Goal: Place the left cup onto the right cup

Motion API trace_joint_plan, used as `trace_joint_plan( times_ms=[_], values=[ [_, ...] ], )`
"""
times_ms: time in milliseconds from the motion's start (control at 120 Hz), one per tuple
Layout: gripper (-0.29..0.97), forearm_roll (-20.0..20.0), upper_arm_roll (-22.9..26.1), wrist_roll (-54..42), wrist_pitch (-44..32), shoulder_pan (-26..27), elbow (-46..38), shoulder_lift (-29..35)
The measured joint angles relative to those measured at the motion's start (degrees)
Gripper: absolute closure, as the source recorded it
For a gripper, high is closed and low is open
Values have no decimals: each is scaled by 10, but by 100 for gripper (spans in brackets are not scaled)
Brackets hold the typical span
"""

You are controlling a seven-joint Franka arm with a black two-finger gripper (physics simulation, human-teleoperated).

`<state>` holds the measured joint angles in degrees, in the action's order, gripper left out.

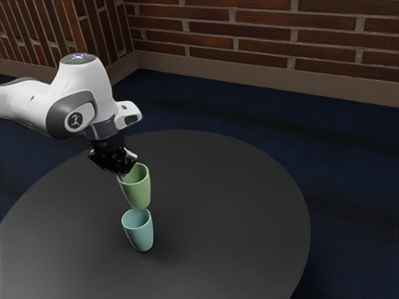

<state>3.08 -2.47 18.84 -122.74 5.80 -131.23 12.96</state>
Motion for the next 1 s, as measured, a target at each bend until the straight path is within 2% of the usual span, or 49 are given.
trace_joint_plan(
  times_ms=[408, 1000],
  values=[
    [79, 0, 0, 24, 13, -1, -39, 40],
    [79, -2, 1, 56, 5, -1, -49, 28]
  ],
)
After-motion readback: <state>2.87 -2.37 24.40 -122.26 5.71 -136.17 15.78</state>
